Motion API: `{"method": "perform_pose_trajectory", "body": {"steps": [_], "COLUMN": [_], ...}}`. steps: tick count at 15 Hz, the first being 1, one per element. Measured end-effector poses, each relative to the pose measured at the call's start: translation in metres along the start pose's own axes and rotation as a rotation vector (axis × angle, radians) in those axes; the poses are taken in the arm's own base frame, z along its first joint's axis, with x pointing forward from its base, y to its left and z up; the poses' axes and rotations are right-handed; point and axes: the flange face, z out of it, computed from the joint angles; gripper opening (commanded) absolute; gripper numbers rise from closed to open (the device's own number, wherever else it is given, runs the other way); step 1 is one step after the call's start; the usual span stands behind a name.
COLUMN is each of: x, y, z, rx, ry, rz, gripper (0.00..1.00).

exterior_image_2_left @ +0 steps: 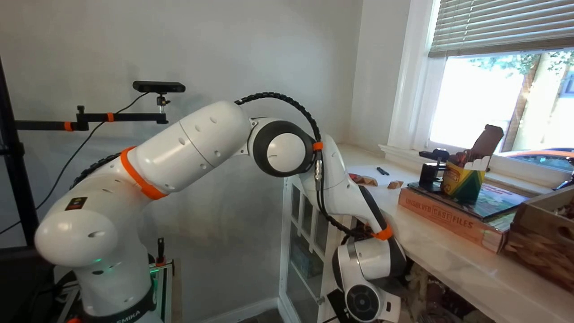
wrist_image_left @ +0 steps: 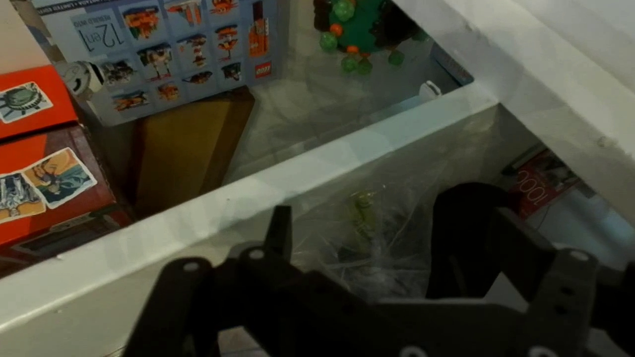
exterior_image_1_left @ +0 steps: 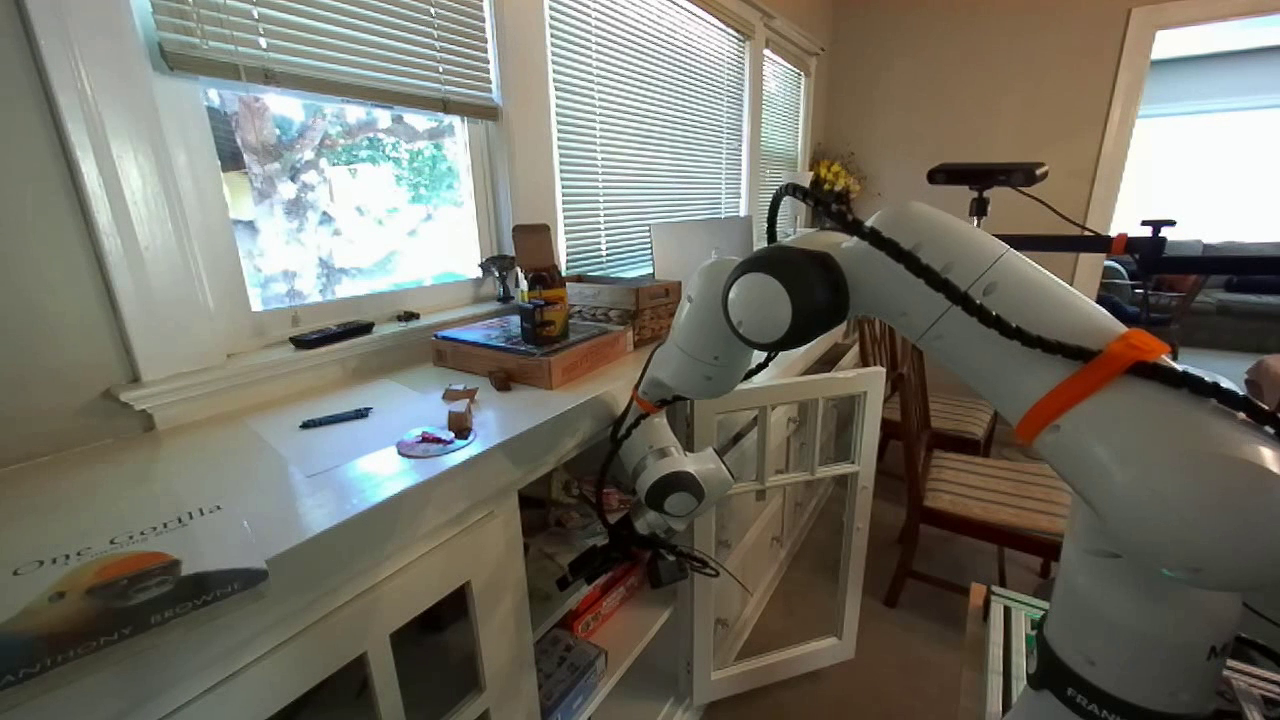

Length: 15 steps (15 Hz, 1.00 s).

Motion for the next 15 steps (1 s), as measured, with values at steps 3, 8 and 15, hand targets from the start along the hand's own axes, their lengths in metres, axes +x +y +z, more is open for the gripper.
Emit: {"method": "perform_pose_trajectory", "body": {"steps": [3,8,15], "x": [0.001,0.004,0.007], "y": [0.001,0.005,0.011], "z": [0.008,0.021,0.031], "rx": [-0.014,-0.037,-0.057], "ry": [0.029,0.074,0.101], "rz": [-0.013,-0.024,-0.050], "gripper": [1.00,1.00,0.54]}}
